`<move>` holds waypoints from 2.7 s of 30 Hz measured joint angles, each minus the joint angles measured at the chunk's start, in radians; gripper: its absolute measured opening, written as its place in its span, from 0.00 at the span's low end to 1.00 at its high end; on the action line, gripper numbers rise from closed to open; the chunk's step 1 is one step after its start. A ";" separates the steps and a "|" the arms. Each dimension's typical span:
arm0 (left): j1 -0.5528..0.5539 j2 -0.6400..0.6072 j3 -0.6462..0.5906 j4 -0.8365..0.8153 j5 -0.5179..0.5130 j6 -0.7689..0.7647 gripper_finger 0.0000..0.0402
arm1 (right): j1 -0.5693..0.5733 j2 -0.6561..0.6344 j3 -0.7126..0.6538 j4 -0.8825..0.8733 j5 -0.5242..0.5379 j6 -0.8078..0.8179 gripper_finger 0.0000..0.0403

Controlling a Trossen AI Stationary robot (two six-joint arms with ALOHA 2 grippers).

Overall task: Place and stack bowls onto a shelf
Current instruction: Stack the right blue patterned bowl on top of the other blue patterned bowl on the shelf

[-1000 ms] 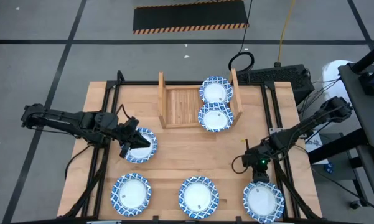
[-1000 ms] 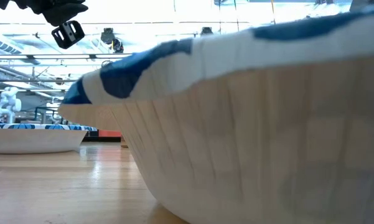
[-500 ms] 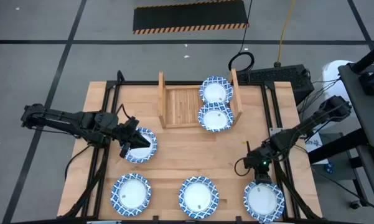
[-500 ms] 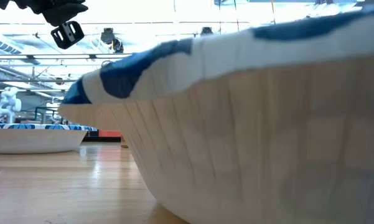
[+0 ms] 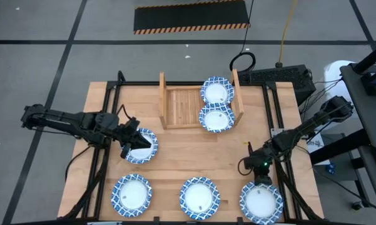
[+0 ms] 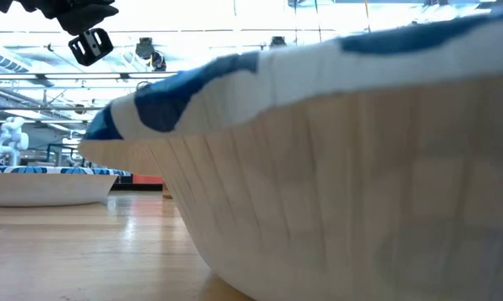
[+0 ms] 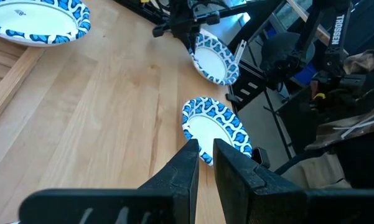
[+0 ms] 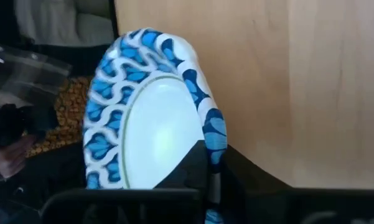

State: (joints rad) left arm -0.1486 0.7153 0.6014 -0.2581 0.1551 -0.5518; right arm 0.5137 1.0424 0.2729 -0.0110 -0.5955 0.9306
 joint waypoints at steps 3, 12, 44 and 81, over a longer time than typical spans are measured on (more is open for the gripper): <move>0.000 0.000 0.000 0.000 0.000 0.000 0.13 | -0.002 0.000 0.000 0.031 0.023 0.000 0.01; 0.000 0.000 0.000 0.000 -0.022 -0.001 0.13 | -0.037 0.000 0.058 0.030 0.024 -0.010 0.00; 0.000 0.000 0.000 0.000 -0.026 0.072 0.13 | -0.504 0.000 0.760 -0.675 0.586 -0.440 0.00; 0.000 0.000 0.000 0.000 -0.047 0.023 0.13 | -1.449 0.493 1.146 -0.682 0.276 -0.981 0.00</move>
State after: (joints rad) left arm -0.1485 0.7154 0.6014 -0.2577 0.1083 -0.5285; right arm -0.9352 1.5352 1.4193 -0.6926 -0.3198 -0.0508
